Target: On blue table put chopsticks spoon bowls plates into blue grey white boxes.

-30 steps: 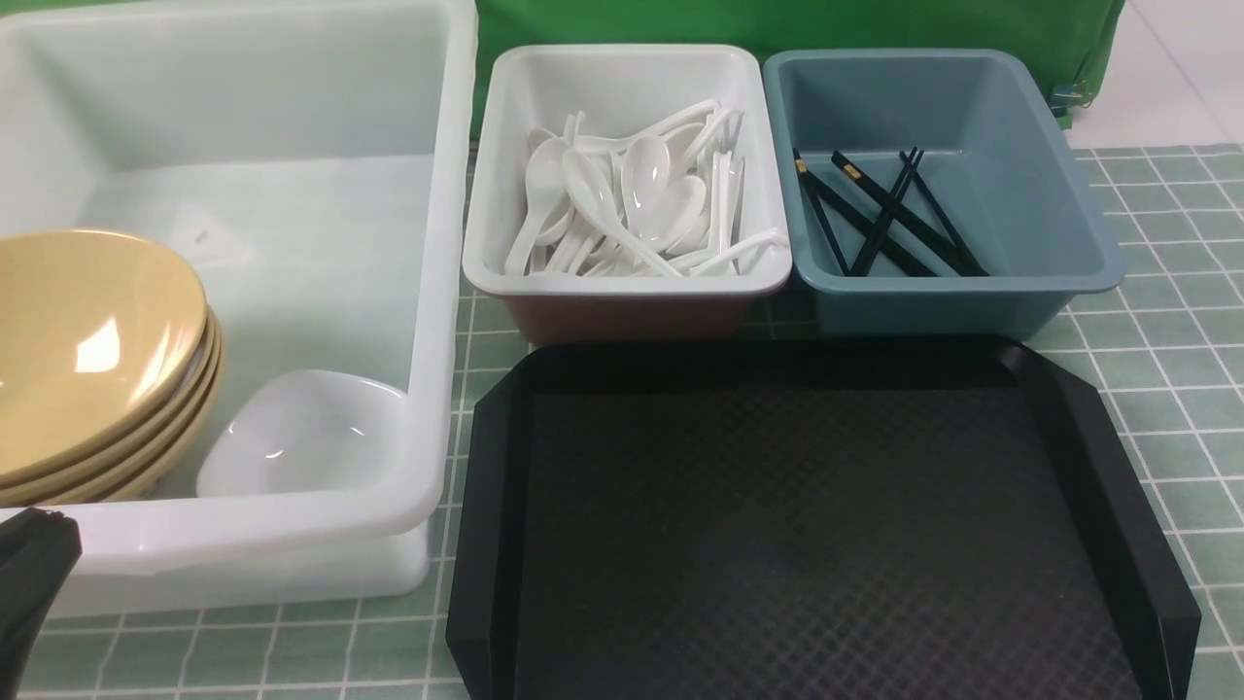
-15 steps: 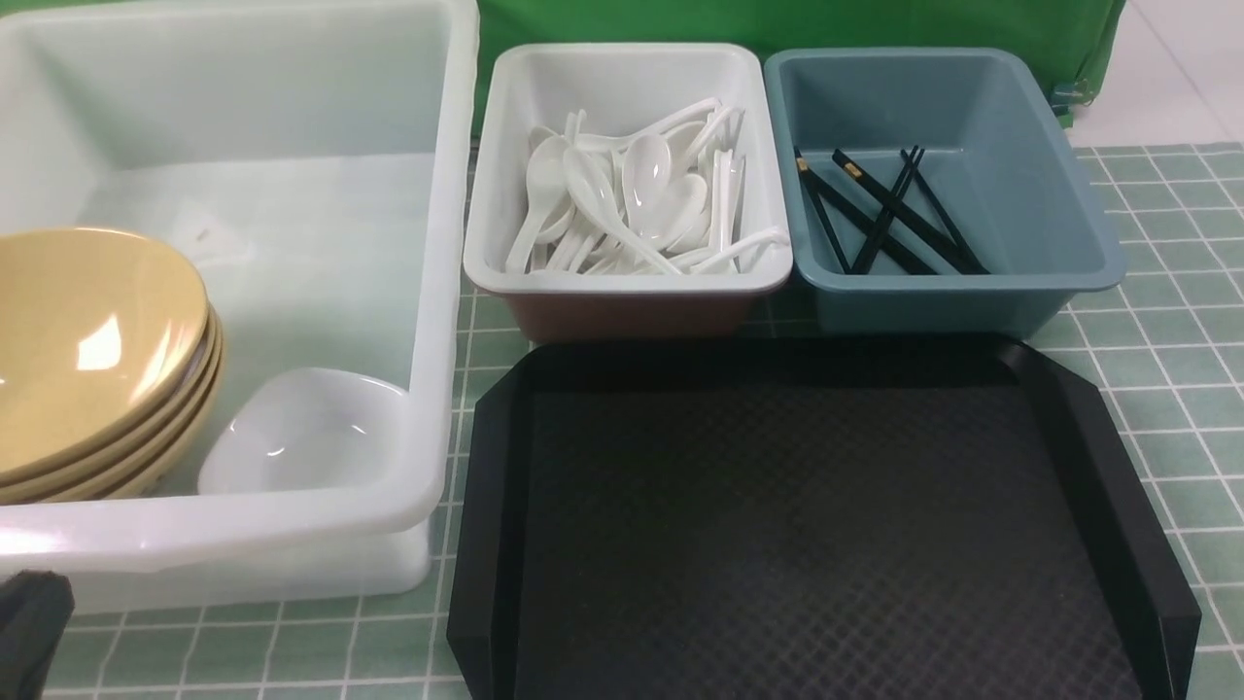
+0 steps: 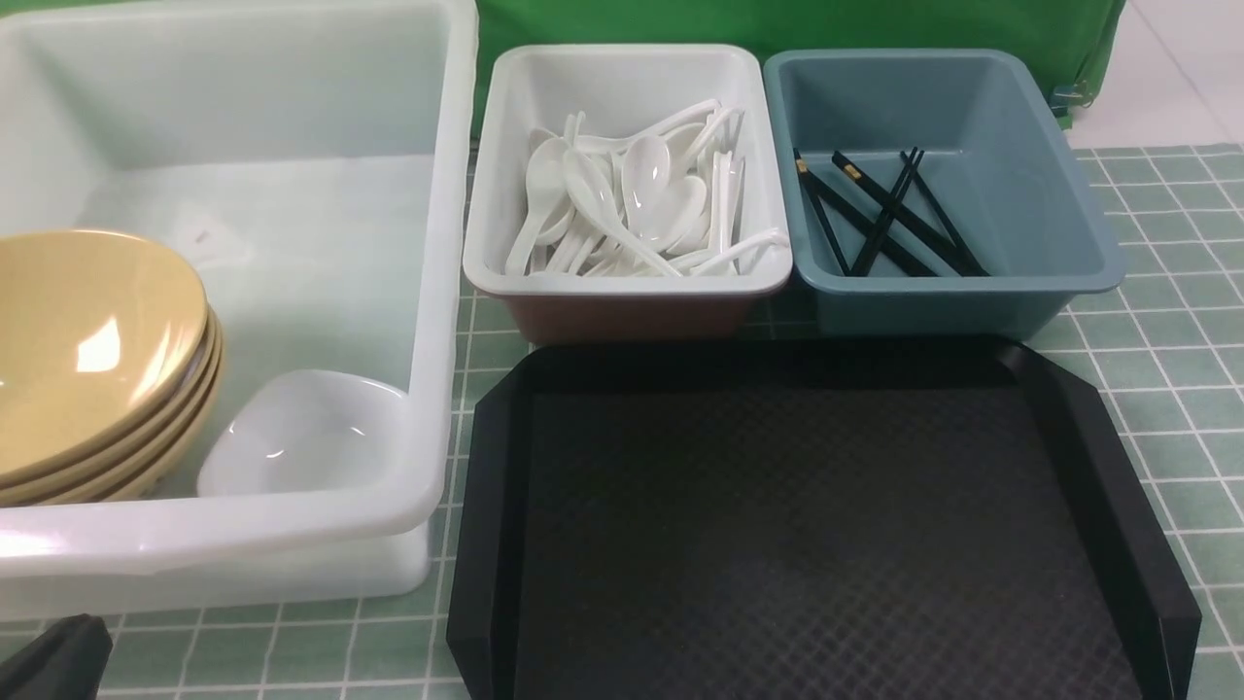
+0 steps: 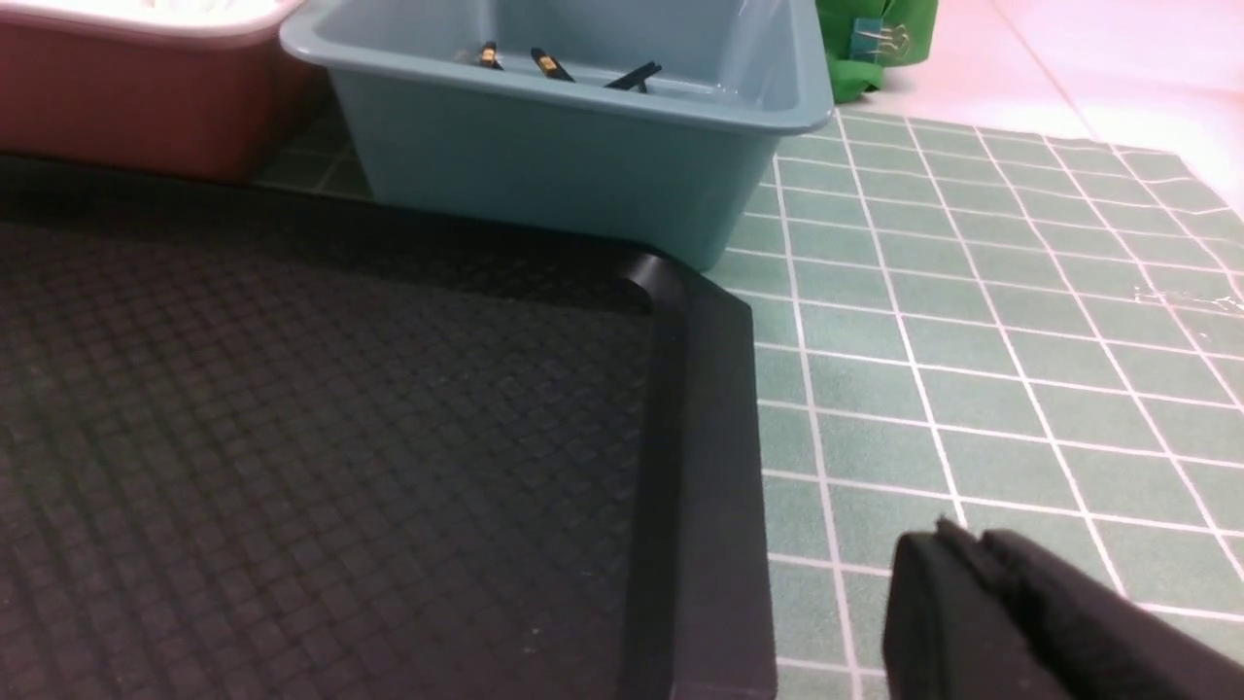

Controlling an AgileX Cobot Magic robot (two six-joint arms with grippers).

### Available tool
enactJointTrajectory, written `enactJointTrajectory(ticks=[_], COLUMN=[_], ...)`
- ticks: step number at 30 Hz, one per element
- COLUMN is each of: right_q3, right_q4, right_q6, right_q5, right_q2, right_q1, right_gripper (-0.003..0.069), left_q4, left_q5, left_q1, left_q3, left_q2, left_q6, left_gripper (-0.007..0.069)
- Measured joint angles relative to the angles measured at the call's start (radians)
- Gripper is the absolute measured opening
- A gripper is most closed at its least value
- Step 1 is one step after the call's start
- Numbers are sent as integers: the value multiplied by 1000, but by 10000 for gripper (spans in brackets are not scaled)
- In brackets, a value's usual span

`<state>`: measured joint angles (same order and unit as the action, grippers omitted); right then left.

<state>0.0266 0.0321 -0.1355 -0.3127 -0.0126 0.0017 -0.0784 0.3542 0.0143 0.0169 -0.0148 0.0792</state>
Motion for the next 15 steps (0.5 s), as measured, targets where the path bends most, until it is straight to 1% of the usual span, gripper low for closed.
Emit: enactJointTrajectory(ticks=[15], right_q3=[0], right_q4=[0], right_q6=[0], right_q5=[0], right_q2=[0], right_q1=[0], right_gripper=[80], left_q4=[0], left_q5=[-1], left_q1=[0], left_q3=[0], left_q2=[0], left_q6=[21], left_gripper=[4])
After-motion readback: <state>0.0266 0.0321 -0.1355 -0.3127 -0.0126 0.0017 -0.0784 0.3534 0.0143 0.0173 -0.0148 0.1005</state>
